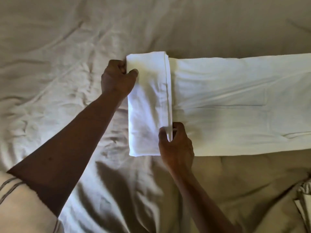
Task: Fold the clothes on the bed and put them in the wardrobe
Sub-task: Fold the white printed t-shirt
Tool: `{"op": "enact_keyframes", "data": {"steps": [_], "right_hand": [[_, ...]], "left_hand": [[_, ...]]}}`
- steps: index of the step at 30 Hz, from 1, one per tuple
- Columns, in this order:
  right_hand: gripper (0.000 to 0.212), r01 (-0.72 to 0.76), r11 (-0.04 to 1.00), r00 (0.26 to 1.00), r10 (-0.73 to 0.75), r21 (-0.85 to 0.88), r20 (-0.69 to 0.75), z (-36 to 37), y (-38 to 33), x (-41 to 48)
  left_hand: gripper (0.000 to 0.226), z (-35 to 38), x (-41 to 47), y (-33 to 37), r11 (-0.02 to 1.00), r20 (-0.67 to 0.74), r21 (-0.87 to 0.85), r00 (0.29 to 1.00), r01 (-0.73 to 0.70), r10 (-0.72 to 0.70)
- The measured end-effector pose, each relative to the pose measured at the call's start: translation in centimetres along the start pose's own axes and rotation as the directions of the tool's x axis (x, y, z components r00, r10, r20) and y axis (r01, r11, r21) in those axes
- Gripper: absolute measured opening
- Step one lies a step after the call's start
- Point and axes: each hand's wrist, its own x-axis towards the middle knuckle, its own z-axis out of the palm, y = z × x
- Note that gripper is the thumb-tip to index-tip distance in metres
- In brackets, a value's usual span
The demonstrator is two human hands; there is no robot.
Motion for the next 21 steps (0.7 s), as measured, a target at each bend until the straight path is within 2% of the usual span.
{"op": "enact_keyframes", "data": {"steps": [2, 3, 4, 5, 6, 7, 9, 10, 12, 14, 16, 18, 20, 21], "right_hand": [[0.022, 0.049, 0.996, 0.996, -0.055, -0.071, -0.075, 0.0, 0.1, 0.3], [0.028, 0.154, 0.975, 0.967, -0.181, -0.158, -0.179, 0.2, 0.2, 0.3], [0.039, 0.284, 0.920, 0.906, -0.350, -0.272, -0.238, 0.5, 0.2, 0.1], [0.048, 0.420, 0.826, 0.814, -0.526, -0.375, -0.246, 0.9, 0.2, -0.1], [0.054, 0.543, 0.717, 0.723, -0.664, -0.437, -0.192, 1.5, 0.0, -0.2], [0.059, 0.617, 0.645, 0.684, -0.723, -0.451, -0.099, 2.1, -0.4, -0.2], [0.076, 0.621, 0.638, 0.730, -0.682, -0.455, 0.038, 3.3, -1.4, -0.1], [0.086, 0.591, 0.660, 0.768, -0.636, -0.465, 0.073, 3.7, -1.8, -0.1], [0.104, 0.568, 0.669, 0.799, -0.588, -0.480, 0.125, 5.0, -2.4, -0.5], [0.111, 0.559, 0.675, 0.807, -0.576, -0.481, 0.131, 6.2, -2.8, -0.9], [0.109, 0.530, 0.738, 0.830, -0.554, -0.417, 0.074, 6.3, -3.1, -0.7], [0.104, 0.495, 0.832, 0.860, -0.511, -0.250, 0.004, 5.3, -3.4, -0.7], [0.095, 0.446, 0.894, 0.895, -0.446, 0.039, -0.018, 3.0, -2.9, -1.0], [0.089, 0.402, 0.893, 0.913, -0.408, 0.204, -0.013, 1.5, -2.5, -1.4]], "left_hand": [[0.049, -0.5, 0.6, 0.6, 0.997, 0.067, -0.024, 0.995, 0.069, -0.067], [0.049, -0.8, 0.7, 1.0, 0.992, 0.114, -0.048, 0.987, 0.117, -0.111], [0.053, -1.0, 0.8, 1.2, 0.987, 0.160, -0.053, 0.977, 0.151, -0.141], [0.060, -1.0, 0.7, 1.2, 0.985, 0.204, -0.033, 0.966, 0.167, -0.156], [0.068, -0.9, 0.7, 1.0, 0.985, 0.242, -0.011, 0.956, 0.173, -0.165], [0.073, -0.7, 0.5, 0.8, 0.987, 0.271, 0.007, 0.950, 0.162, -0.157], [0.070, -0.4, -0.2, 0.5, 0.992, 0.265, 0.066, 0.956, 0.111, -0.125], [0.062, -0.3, -0.4, 0.7, 0.992, 0.248, 0.083, 0.962, 0.094, -0.112], [0.037, -0.5, -0.7, 0.8, 0.992, 0.256, 0.004, 0.958, 0.130, -0.127], [0.024, -0.7, -1.1, 0.8, 0.985, 0.270, -0.076, 0.954, 0.153, -0.127], [0.020, -0.6, -2.1, 1.3, 0.982, 0.243, -0.141, 0.966, 0.129, -0.092], [0.016, -0.7, -3.5, 2.7, 0.971, 0.214, -0.214, 0.975, 0.108, -0.061], [0.015, -0.4, -5.3, 5.2, 0.958, 0.219, -0.276, 0.975, 0.082, -0.020], [0.016, -0.4, -6.1, 6.5, 0.951, 0.218, -0.303, 0.976, 0.068, -0.001]]}}
